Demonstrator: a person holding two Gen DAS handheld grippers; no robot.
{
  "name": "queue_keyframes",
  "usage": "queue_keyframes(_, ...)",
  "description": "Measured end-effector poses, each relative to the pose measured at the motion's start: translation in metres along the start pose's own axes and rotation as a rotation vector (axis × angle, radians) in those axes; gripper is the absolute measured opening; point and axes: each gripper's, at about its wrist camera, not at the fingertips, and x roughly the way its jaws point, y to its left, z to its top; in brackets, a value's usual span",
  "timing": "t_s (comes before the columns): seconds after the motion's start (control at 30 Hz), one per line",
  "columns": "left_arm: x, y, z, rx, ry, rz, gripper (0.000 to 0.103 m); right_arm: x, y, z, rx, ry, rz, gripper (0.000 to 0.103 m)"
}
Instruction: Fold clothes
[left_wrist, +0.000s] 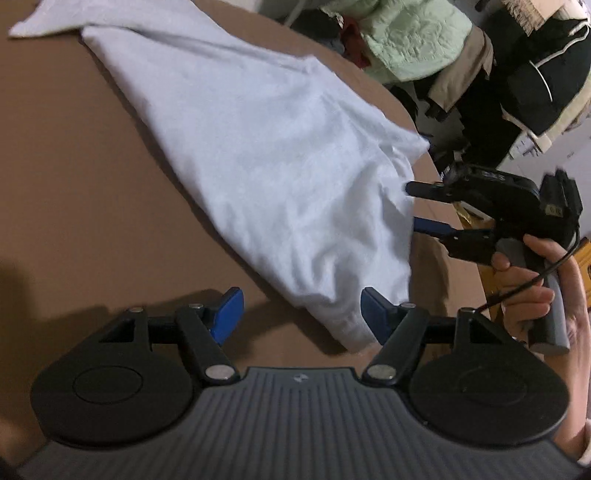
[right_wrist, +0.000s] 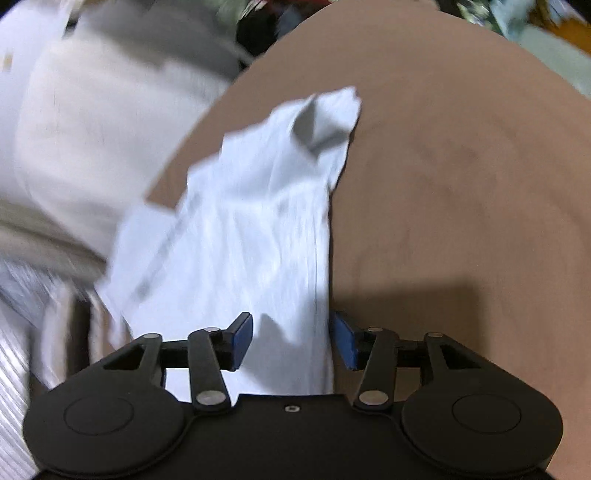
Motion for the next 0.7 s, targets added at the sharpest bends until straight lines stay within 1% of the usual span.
queue_keyframes(0.03,0.003,-0.008,-0.001,0.034,0.012,0.009,0.075,0.001,0.006,-0.005,-0.046,0.018,-0.034,0.060)
queue_keyframes(0.07,0.006,-0.016,-0.003,0.073,0.024,0.019,0.080,0.004,0.011,-0.009,-0.094,0.028,-0.078,0.060)
queue_keyframes(0.1,0.010,-0.022,-0.004,0.101,0.034,0.018,0.082,0.006,0.015,-0.012,-0.138,0.034,-0.101,0.060)
queue_keyframes(0.13,0.013,-0.027,-0.005,0.115,0.044,0.011,0.082,0.007,0.015,-0.014,-0.145,0.033,-0.092,0.062)
queue_keyframes(0.17,0.016,-0.029,-0.006,0.109,0.041,0.006,0.080,0.008,0.015,-0.016,-0.152,0.032,-0.084,0.062)
queue_keyframes(0.2,0.019,-0.030,-0.006,0.097,0.034,0.002,0.074,0.009,0.014,-0.017,-0.142,0.030,-0.071,0.062)
queue_keyframes(0.23,0.021,-0.032,-0.005,0.097,0.015,-0.003,0.038,0.011,0.012,-0.016,-0.141,0.024,-0.053,0.062)
queue_keyframes(0.27,0.022,-0.036,-0.005,0.119,0.002,0.020,0.012,0.013,0.010,-0.015,-0.140,0.019,-0.036,0.062)
queue_keyframes(0.3,0.022,-0.041,-0.005,0.146,-0.008,0.051,0.011,0.011,0.010,-0.014,-0.149,0.004,-0.023,0.060)
queue_keyframes(0.33,0.022,-0.046,-0.006,0.173,-0.017,0.083,0.010,0.008,0.010,-0.014,-0.159,-0.011,-0.011,0.043)
queue_keyframes(0.37,0.017,-0.052,-0.007,0.185,-0.021,0.081,0.008,0.006,0.010,-0.014,-0.169,-0.025,0.001,0.010)
queue_keyframes(0.43,0.002,-0.065,-0.010,0.199,-0.025,0.055,0.008,0.002,0.010,-0.013,-0.189,-0.055,0.026,0.009)
queue_keyframes(0.47,-0.005,-0.070,-0.012,0.209,-0.020,0.057,0.008,-0.001,0.010,-0.013,-0.198,-0.069,0.038,0.009)
queue_keyframes(0.5,-0.007,-0.072,-0.015,0.210,0.000,0.054,0.007,-0.007,0.012,-0.014,-0.207,-0.075,0.033,0.008)
queue_keyframes(0.53,-0.009,-0.072,-0.017,0.207,0.025,0.050,0.007,-0.009,0.015,-0.014,-0.218,-0.073,-0.002,0.007)
queue_keyframes(0.57,-0.006,-0.068,-0.020,0.185,0.076,0.029,0.003,-0.010,0.017,-0.014,-0.230,-0.071,-0.036,0.006)
queue_keyframes(0.6,0.001,-0.061,-0.023,0.146,0.146,-0.007,0.003,-0.011,0.019,-0.014,-0.242,-0.068,-0.072,0.005)
queue_keyframes(0.67,0.013,-0.044,-0.031,0.024,0.247,-0.066,0.004,0.001,0.024,-0.016,-0.281,-0.033,-0.194,0.005)
queue_keyframes(0.7,0.012,-0.039,-0.032,0.003,0.245,-0.083,0.006,0.003,0.023,-0.016,-0.290,-0.030,-0.198,0.005)
